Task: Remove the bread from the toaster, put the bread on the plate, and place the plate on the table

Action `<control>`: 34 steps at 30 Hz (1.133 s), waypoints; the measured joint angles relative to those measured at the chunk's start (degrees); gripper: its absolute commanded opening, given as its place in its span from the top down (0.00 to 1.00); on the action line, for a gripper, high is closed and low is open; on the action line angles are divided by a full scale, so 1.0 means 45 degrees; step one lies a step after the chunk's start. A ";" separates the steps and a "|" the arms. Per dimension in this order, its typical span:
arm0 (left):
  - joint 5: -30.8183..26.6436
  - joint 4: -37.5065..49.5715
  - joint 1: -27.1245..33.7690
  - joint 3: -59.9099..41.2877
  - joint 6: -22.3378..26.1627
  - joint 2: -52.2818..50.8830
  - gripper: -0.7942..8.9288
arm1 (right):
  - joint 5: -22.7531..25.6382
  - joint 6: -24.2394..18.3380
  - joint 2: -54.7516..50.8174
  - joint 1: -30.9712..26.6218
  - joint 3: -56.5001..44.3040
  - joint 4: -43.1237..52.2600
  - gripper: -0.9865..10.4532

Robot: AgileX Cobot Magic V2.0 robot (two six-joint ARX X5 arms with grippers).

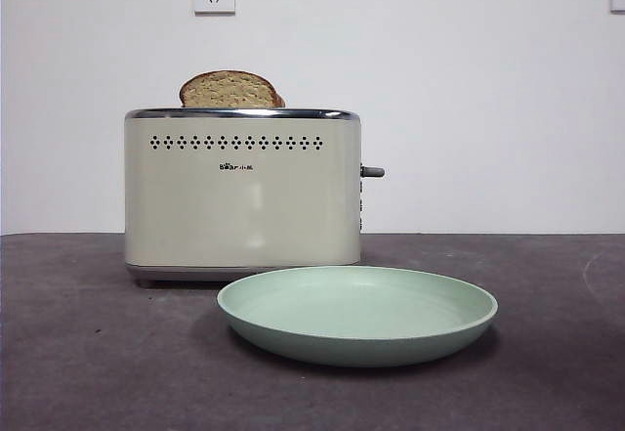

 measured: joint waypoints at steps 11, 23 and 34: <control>0.1656 0.0835 0.0000 0.0554 -0.2103 0.0029 0.92 | -0.2560 0.4284 0.0238 -0.0005 0.0763 -0.0160 0.92; 0.3118 -0.1423 0.0000 0.7057 -0.2006 0.4216 0.92 | -0.6751 0.2919 0.6470 0.0019 0.8757 -0.2725 0.91; 0.6169 -0.4566 0.0000 1.3255 0.0709 1.1327 0.86 | -0.8981 0.1069 1.0763 0.0544 1.3401 -0.3672 0.77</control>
